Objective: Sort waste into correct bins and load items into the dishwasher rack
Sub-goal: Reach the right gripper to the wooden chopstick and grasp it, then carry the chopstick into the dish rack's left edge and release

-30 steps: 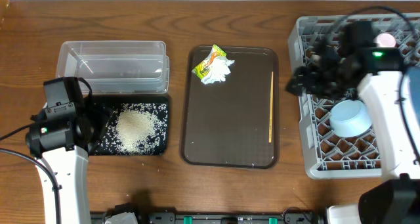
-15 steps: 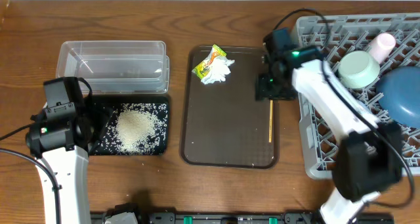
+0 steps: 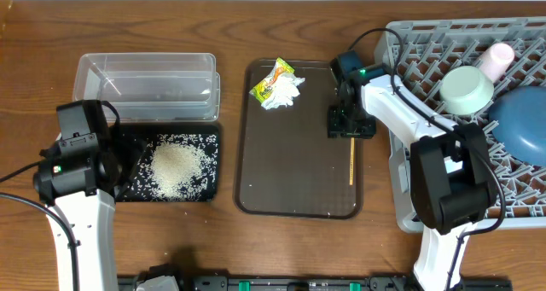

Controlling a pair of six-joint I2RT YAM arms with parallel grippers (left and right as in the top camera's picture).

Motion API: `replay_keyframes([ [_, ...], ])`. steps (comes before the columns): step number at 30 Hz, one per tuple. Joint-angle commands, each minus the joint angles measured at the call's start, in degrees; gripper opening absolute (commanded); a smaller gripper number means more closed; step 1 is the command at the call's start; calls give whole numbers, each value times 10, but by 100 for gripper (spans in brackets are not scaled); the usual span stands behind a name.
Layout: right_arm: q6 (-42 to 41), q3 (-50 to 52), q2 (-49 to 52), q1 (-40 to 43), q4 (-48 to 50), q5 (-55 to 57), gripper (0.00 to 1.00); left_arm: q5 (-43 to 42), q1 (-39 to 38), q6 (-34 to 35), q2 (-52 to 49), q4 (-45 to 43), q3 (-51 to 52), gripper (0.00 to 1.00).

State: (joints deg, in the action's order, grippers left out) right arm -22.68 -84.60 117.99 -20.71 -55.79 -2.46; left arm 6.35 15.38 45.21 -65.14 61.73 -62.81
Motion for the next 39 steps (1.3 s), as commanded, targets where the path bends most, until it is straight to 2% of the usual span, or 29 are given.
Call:
replay_keyframes([
  [1, -9, -7, 5, -4, 1, 16, 57, 5, 3, 5, -1, 4, -10, 96],
  [7, -9, 3, 8, -4, 2, 23, 57, 5, 3, 5, -1, 4, -9, 96],
  [10, -11, 5, 12, -4, 6, 22, 56, 5, 3, 5, -1, 4, -10, 96],
  [13, -21, 9, 14, -4, 11, 21, 50, 5, 3, 5, -1, 4, -9, 96],
  [24, -39, 45, 22, -4, 47, 20, 48, 5, 3, 5, -1, 4, -10, 96],
  [26, -39, 45, 22, -4, 47, 20, 41, 5, 3, 5, -1, 4, -10, 96],
  [31, -39, 30, 22, -3, 34, 2, 4, 5, 3, 5, -1, 4, -9, 96],
  [36, -25, -38, 22, 9, -17, -10, 1, 5, 3, 5, -1, 4, -10, 96],
  [39, 0, -115, 22, 22, -76, -10, 1, 5, 3, 5, -1, 4, -10, 96],
])
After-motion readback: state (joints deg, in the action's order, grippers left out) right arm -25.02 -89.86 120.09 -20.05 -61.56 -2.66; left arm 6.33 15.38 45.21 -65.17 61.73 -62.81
